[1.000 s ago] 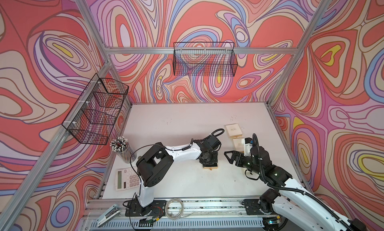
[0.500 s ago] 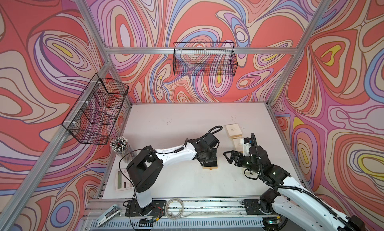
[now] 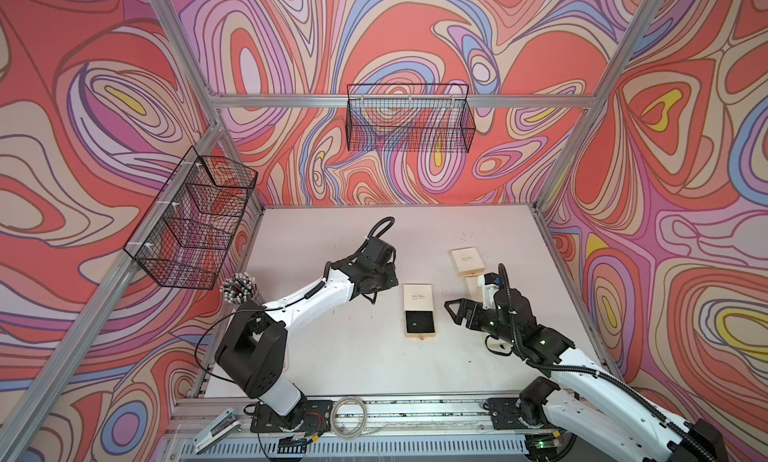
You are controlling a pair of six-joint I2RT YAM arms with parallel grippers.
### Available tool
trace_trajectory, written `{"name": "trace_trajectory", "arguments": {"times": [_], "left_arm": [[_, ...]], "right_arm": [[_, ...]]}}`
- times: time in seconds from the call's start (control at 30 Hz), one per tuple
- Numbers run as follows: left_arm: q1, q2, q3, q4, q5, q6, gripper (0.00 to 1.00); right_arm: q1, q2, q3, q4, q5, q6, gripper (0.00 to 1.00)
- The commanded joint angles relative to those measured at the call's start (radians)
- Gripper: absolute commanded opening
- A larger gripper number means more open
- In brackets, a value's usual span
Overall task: Take out the earrings from the drawer-style jewelry box
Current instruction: Place the earring at the center of the board.
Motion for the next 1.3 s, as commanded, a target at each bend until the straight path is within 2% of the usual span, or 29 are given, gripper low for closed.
{"name": "trace_trajectory", "arguments": {"times": [0.0,0.07,0.3,0.57,0.8,0.93,1.07,1.27], "left_arm": [[0.039,0.077,0.040,0.006,0.003,0.051,0.00],[0.063,0.126,0.070,-0.002,-0.017,0.064,0.00],[0.140,0.257,0.120,0.044,0.065,0.079,0.00],[0.171,0.322,0.155,0.056,0.064,0.089,0.00],[0.186,0.356,0.164,0.066,0.070,0.090,0.05],[0.188,0.353,0.156,0.068,0.063,0.089,0.13],[0.192,0.344,0.147,0.067,0.059,0.084,0.26],[0.191,0.292,0.114,0.082,0.047,0.072,0.36]], "right_arm": [[0.001,0.012,0.011,0.037,-0.008,-0.004,0.98],[0.001,0.015,0.007,0.041,-0.019,-0.003,0.98],[0.001,0.014,-0.017,0.028,-0.009,0.002,0.98],[0.001,0.026,-0.017,0.037,-0.014,0.005,0.98],[0.000,0.035,-0.015,0.036,-0.012,0.007,0.98],[0.001,0.037,-0.013,0.034,-0.013,0.009,0.98],[0.001,0.040,-0.011,0.038,-0.014,0.012,0.98],[0.001,0.047,-0.009,0.039,-0.015,0.012,0.98]]}}
